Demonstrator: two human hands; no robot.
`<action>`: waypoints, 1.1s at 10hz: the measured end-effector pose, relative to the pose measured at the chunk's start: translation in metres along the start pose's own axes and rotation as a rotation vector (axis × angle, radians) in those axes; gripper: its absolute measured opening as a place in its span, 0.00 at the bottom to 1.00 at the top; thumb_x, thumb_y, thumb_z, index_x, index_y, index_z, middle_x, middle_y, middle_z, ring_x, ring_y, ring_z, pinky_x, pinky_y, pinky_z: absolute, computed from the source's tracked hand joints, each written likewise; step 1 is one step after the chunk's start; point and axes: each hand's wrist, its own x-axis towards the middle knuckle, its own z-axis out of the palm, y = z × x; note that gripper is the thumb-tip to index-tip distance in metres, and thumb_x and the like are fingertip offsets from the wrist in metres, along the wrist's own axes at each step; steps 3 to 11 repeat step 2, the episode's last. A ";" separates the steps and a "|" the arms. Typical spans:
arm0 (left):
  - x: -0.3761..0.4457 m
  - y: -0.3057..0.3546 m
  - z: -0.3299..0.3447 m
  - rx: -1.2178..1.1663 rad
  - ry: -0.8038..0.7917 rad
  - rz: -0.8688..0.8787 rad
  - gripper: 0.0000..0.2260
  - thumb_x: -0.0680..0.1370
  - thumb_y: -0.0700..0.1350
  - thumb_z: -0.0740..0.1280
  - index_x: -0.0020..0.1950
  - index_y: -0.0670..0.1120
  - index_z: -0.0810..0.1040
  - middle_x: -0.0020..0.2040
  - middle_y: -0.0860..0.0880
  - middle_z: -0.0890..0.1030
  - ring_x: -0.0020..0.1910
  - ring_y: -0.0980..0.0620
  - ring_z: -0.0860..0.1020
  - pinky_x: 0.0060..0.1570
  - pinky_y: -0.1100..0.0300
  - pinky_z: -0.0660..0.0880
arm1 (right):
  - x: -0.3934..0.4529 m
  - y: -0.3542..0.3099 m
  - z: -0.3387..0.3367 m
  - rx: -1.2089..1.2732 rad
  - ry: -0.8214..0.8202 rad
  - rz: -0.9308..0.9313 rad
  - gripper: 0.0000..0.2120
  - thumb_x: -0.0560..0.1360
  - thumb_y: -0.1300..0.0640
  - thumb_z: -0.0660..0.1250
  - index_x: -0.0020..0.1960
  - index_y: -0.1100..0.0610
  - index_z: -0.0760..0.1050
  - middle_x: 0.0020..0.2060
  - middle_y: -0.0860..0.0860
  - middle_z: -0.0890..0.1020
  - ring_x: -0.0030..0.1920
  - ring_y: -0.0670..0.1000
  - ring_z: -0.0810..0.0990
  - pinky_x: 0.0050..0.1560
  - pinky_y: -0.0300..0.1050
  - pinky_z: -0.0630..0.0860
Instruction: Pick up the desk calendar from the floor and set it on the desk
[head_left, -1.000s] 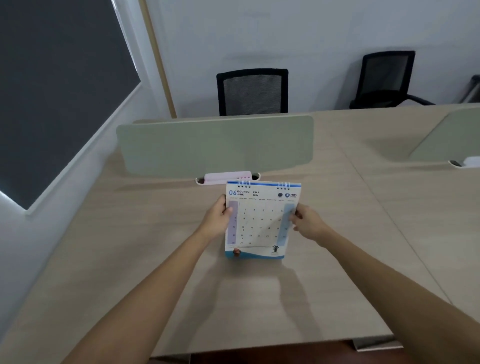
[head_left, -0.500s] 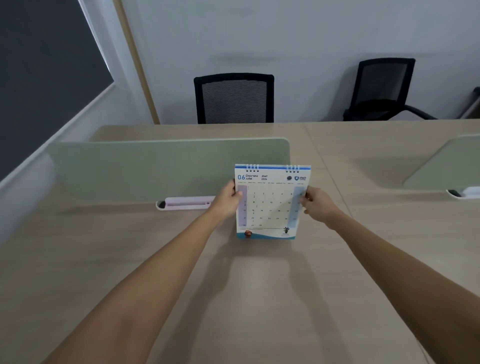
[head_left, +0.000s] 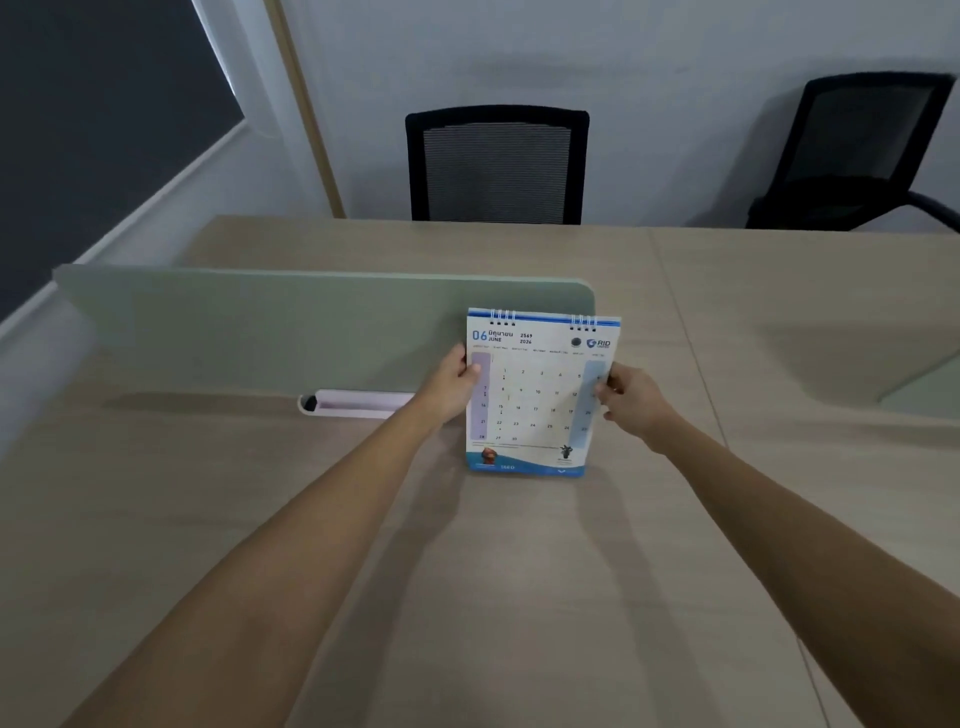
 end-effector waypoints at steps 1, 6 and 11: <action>-0.010 0.001 0.000 0.003 0.012 -0.027 0.13 0.82 0.42 0.56 0.66 0.44 0.69 0.67 0.46 0.77 0.65 0.46 0.76 0.66 0.46 0.72 | -0.006 0.006 0.002 -0.012 -0.004 -0.011 0.12 0.79 0.60 0.58 0.60 0.56 0.75 0.54 0.53 0.81 0.55 0.57 0.77 0.58 0.58 0.77; -0.013 0.004 0.002 0.020 0.024 -0.048 0.14 0.82 0.41 0.57 0.68 0.43 0.68 0.68 0.44 0.76 0.67 0.44 0.75 0.67 0.45 0.71 | -0.008 0.001 0.004 -0.054 -0.002 0.011 0.14 0.80 0.57 0.57 0.63 0.57 0.73 0.60 0.57 0.80 0.56 0.56 0.76 0.57 0.56 0.76; -0.013 0.004 0.002 0.020 0.024 -0.048 0.14 0.82 0.41 0.57 0.68 0.43 0.68 0.68 0.44 0.76 0.67 0.44 0.75 0.67 0.45 0.71 | -0.008 0.001 0.004 -0.054 -0.002 0.011 0.14 0.80 0.57 0.57 0.63 0.57 0.73 0.60 0.57 0.80 0.56 0.56 0.76 0.57 0.56 0.76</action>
